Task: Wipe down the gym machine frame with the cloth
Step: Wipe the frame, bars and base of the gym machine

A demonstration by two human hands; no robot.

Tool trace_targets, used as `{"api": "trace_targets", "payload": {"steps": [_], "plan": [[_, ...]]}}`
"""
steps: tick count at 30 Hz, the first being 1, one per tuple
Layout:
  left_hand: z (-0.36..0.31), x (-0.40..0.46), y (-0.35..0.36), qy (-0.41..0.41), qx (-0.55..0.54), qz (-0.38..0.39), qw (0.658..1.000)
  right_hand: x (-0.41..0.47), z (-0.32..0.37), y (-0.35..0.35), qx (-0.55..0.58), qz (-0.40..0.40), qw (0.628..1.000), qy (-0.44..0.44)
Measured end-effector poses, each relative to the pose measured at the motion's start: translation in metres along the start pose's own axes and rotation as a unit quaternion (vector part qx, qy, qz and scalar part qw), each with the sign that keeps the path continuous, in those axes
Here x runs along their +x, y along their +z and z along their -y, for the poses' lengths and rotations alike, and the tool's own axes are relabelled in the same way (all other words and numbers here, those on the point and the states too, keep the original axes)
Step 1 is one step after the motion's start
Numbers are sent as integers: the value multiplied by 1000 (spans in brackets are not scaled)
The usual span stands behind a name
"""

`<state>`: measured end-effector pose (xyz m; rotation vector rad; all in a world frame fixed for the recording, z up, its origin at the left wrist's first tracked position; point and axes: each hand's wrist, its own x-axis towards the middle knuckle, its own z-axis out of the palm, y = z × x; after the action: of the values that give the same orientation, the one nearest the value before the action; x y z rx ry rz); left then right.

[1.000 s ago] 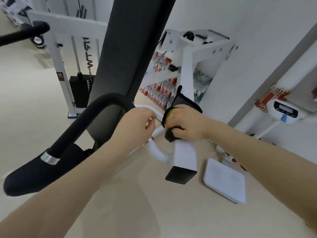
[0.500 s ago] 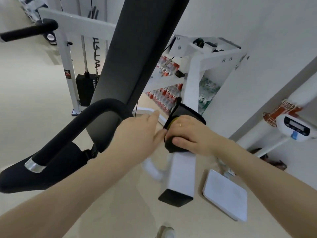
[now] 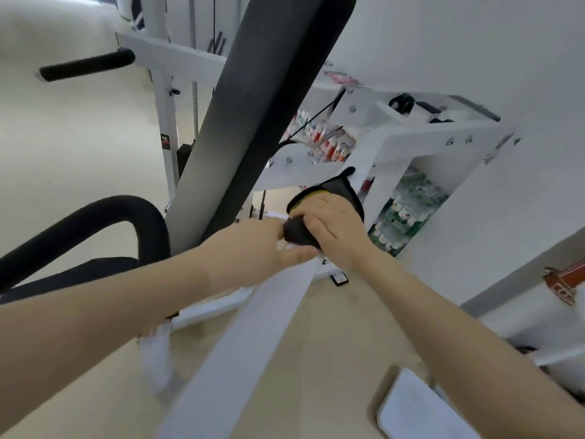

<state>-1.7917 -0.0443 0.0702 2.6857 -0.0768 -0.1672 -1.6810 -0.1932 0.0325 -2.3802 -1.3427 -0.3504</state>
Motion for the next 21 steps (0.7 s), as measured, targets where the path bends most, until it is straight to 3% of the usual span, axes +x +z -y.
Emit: {"api": "trace_targets", "payload": {"steps": [3,9,12,17,21], "plan": [[-13,12,4,-45,-8,50,998,12,-37,-8,46,21,997,-53],[-18,17,10,-128,-72,57,987,50,-120,-22,-33,13,998,47],[-27,28,12,-153,-91,30,984,44,-113,-17,-58,5,998,-15],[-44,65,5,-150,-83,0,985,42,-131,-14,32,14,992,-124],[-51,111,-6,-94,-82,5,992,75,-210,-21,51,-61,997,-2]]}}
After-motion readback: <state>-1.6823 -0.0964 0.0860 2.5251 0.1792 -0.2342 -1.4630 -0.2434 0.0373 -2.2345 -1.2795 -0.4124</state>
